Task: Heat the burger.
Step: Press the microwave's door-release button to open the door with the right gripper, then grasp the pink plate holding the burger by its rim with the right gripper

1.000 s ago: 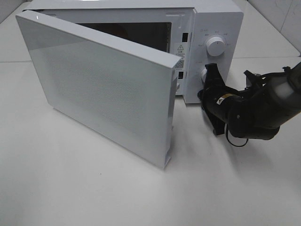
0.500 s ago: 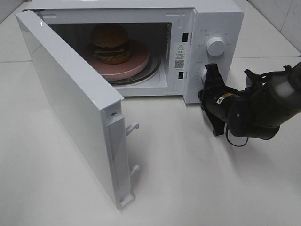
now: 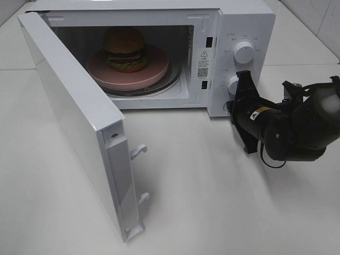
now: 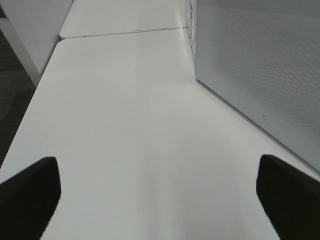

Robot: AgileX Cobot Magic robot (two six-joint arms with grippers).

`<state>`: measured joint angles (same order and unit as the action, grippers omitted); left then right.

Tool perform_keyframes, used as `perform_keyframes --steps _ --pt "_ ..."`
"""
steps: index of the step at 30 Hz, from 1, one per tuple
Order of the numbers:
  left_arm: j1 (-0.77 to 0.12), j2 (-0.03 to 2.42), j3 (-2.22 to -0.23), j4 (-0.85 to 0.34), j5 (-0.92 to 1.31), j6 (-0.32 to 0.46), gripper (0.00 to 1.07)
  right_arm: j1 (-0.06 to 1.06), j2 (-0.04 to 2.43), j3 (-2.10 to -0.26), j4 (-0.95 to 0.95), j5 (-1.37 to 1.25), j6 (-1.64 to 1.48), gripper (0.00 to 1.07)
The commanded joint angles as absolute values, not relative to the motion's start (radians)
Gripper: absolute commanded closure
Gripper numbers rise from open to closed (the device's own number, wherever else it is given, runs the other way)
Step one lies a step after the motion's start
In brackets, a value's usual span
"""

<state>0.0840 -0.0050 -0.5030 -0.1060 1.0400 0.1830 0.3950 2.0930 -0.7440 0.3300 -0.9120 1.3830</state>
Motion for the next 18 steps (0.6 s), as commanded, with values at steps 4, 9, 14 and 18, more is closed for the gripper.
perform_keyframes --steps 4,9,14,18 --pt "0.085 -0.024 -0.500 -0.104 1.036 0.177 0.06 0.414 2.071 -0.715 0.321 -0.951 1.413 1.07" --pt "0.085 -0.024 -0.500 -0.104 1.036 0.177 0.06 0.438 2.071 -0.704 0.331 -0.961 1.421 1.07" --pt "0.085 -0.024 -0.500 -0.104 1.036 0.177 0.06 0.465 2.059 -0.687 0.352 -0.971 1.421 1.07" --pt "0.085 -0.024 -0.500 -0.104 1.036 0.177 0.06 0.492 2.021 -0.630 0.417 -0.983 1.379 1.07"
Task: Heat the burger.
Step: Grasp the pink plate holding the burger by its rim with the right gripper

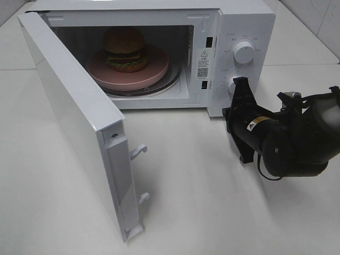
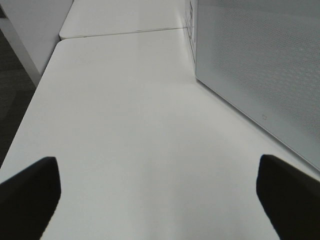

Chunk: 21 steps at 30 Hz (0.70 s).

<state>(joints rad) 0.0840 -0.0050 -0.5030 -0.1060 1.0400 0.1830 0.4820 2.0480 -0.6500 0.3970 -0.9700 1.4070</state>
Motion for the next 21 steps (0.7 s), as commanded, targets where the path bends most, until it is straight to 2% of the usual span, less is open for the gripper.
perform_keyframes --steps 1,12,17,21 --pt "0.085 -0.024 -0.500 -0.104 1.036 0.177 0.06 0.492 2.021 -0.630 0.417 -0.983 1.379 1.07" --pt "0.085 -0.024 -0.500 -0.102 1.036 0.177 0.06 0.529 1.889 -0.503 0.442 -0.988 1.294 1.07" --pt "0.085 -0.024 -0.500 -0.102 1.036 0.177 0.06 0.560 1.788 -0.441 0.424 -0.974 1.109 1.07" --pt "0.085 -0.024 -0.500 -0.102 1.036 0.177 0.06 0.562 1.635 -0.391 0.408 -0.827 0.873 1.07"
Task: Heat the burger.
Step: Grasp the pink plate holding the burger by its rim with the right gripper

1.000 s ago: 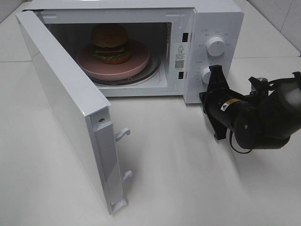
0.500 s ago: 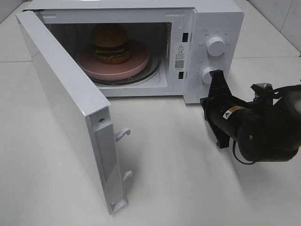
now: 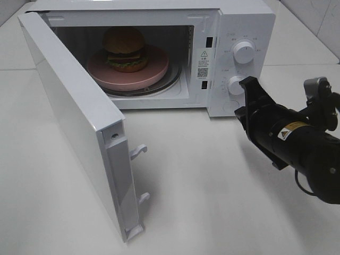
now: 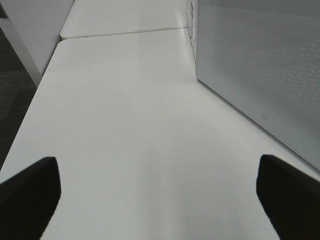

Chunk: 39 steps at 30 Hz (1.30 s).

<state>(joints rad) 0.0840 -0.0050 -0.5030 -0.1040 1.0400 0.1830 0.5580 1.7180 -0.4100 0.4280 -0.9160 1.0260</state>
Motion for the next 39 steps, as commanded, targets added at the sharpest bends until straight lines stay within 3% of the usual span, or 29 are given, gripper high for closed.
perform_keyframes --steps 1,8,16,17,18,20,21,22,23,24,25,26,28,35,39 --pt "0.085 -0.024 -0.500 -0.102 1.036 0.177 0.06 0.562 1.635 -0.391 0.408 -0.827 0.873 1.07" --pt "0.085 -0.024 -0.500 -0.102 1.036 0.177 0.06 0.562 1.419 -0.387 0.411 -0.391 0.221 1.07" --pt "0.085 -0.024 -0.500 -0.102 1.036 0.177 0.06 0.562 1.346 -0.410 0.436 -0.094 -0.122 1.00" --pt "0.085 -0.024 -0.500 -0.102 1.036 0.177 0.06 0.562 1.337 -0.431 0.421 -0.036 -0.192 0.92" --pt "0.085 -0.024 -0.500 -0.102 1.036 0.177 0.06 0.562 1.337 -0.431 0.421 -0.036 -0.192 0.92" --pt "0.085 -0.024 -0.500 -0.102 1.036 0.177 0.06 0.562 1.325 -0.476 0.381 0.074 -0.307 0.70" --pt "0.085 -0.024 -0.500 -0.102 1.036 0.177 0.06 0.562 1.325 -0.476 0.381 0.074 -0.307 0.70" --pt "0.085 -0.024 -0.500 -0.102 1.036 0.177 0.06 0.562 1.323 -0.517 0.335 0.181 -0.388 0.52" --pt "0.085 -0.024 -0.500 -0.102 1.036 0.177 0.06 0.562 1.323 -0.538 0.309 0.236 -0.439 0.41" --pt "0.085 -0.024 -0.500 -0.102 1.036 0.177 0.06 0.562 1.323 -0.538 0.309 0.236 -0.439 0.41" --pt "0.085 -0.024 -0.500 -0.102 1.036 0.177 0.06 0.562 1.323 -0.573 0.276 0.330 -0.532 0.21" --pt "0.085 -0.024 -0.500 -0.102 1.036 0.177 0.06 0.562 1.323 -0.592 0.264 0.376 -0.584 0.12" --pt "0.085 -0.024 -0.500 -0.102 1.036 0.177 0.06 0.562 1.330 -0.624 0.244 0.434 -0.654 0.06" --pt "0.085 -0.024 -0.500 -0.102 1.036 0.177 0.06 0.562 1.394 -0.732 0.166 0.510 -0.707 0.07" --pt "0.085 -0.024 -0.500 -0.102 1.036 0.177 0.06 0.562 1.509 -0.890 0.133 0.637 -0.879 0.08"
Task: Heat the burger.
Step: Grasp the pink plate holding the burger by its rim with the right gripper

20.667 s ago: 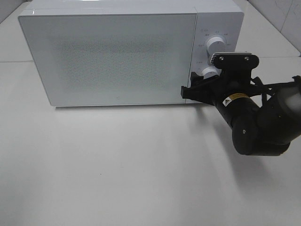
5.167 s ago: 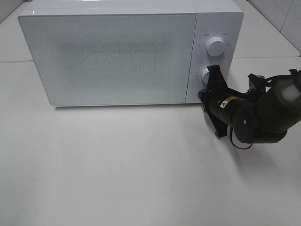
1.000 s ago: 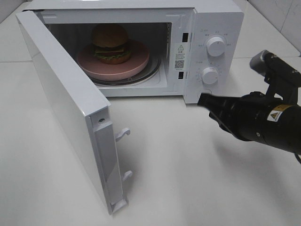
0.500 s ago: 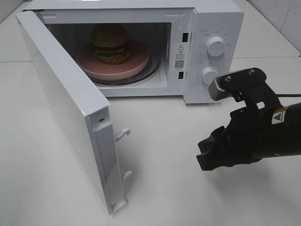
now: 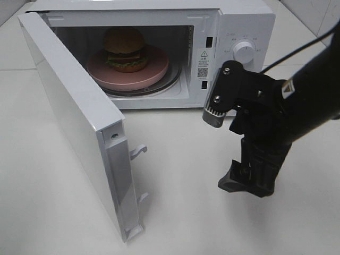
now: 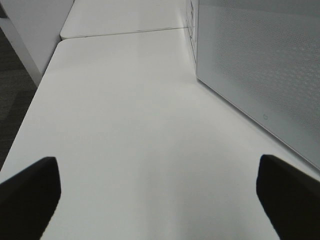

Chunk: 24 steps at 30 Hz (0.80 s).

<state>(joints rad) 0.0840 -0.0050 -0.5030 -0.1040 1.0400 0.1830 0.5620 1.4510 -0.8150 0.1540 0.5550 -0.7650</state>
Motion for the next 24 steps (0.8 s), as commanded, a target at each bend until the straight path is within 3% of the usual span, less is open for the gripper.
perform_keyframes --steps 1,10,17,24 --pt "0.085 -0.024 -0.500 -0.102 1.036 0.177 0.06 0.562 1.564 -0.961 0.121 0.713 -0.977 0.10" --pt "0.085 -0.024 -0.500 -0.102 1.036 0.177 0.06 0.562 1.728 -1.191 0.082 0.806 -1.102 0.16" --pt "0.085 -0.024 -0.500 -0.102 1.036 0.177 0.06 0.562 1.852 -1.372 0.061 0.894 -1.297 0.35" --pt "0.085 -0.024 -0.500 -0.102 1.036 0.177 0.06 0.562 1.938 -1.485 0.077 0.896 -1.335 0.33"
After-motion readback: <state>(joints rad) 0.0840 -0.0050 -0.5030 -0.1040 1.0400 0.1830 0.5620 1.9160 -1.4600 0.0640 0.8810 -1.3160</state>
